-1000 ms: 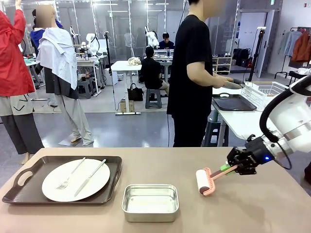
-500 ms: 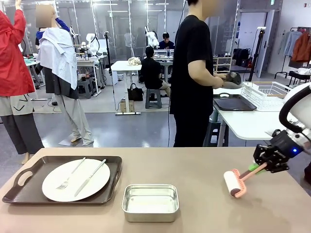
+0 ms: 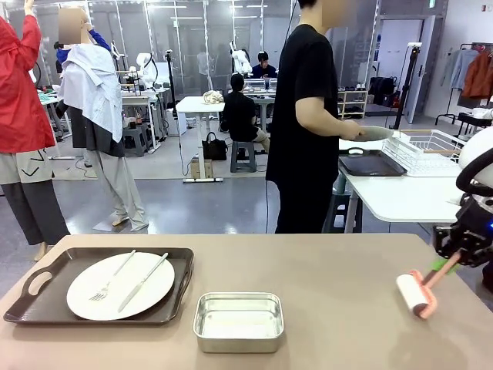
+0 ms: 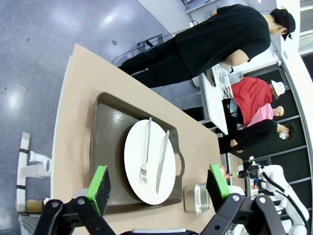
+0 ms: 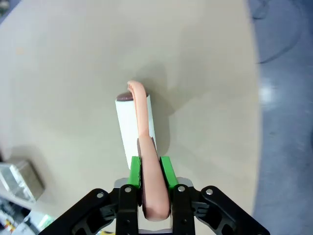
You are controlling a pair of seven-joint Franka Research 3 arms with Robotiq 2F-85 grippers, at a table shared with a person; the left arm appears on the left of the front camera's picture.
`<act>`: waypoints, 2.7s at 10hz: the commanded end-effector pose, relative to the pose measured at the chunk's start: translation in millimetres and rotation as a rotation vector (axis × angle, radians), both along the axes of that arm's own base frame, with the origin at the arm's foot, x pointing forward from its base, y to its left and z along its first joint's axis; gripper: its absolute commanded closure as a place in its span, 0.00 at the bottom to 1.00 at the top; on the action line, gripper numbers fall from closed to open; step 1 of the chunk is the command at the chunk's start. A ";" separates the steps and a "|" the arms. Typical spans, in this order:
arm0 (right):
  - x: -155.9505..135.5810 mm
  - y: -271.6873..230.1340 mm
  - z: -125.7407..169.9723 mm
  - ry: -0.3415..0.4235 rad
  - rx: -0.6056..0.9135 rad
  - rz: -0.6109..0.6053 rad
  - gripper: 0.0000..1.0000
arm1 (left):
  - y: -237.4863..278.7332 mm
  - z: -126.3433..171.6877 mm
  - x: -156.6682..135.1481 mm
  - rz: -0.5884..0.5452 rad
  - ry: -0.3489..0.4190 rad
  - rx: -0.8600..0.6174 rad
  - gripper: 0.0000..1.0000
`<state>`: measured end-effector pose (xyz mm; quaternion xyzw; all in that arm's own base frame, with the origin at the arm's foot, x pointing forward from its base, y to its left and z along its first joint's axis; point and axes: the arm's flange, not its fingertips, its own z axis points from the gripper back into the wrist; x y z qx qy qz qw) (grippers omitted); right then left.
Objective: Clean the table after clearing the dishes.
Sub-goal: When the left (or right) Handle tray is removed, use the left hand (or right hand) to clean the left (or right) side of the table with the Lint Roller, then place the Lint Roller back on top of the Airtight Container.
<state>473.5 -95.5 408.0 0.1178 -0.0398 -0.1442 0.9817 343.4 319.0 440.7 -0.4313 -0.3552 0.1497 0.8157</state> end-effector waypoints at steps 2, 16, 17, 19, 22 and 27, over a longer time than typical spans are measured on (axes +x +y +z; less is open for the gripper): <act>-20.0 -13.5 -21.3 0.093 -0.234 -0.052 0.79 | 2.1 2.1 -1.6 -0.007 -0.010 -0.008 0.00; -57.1 9.9 93.5 -0.100 -0.183 0.019 0.79 | 2.1 2.1 -1.6 -0.007 -0.010 -0.008 0.00; -57.1 9.9 93.5 -0.100 -0.183 0.019 0.79 | 2.1 2.1 -1.6 -0.007 -0.010 -0.008 0.00; -57.1 9.9 93.5 -0.100 -0.183 0.019 0.79 | 2.1 2.1 -1.6 -0.007 -0.010 -0.008 0.00; -57.1 9.9 93.5 -0.100 -0.183 0.019 0.79 | 2.1 2.1 -1.6 -0.007 -0.010 -0.008 0.00; -57.1 9.9 93.5 -0.100 -0.183 0.019 0.79 | 2.1 2.1 -1.6 -0.007 -0.010 -0.008 0.00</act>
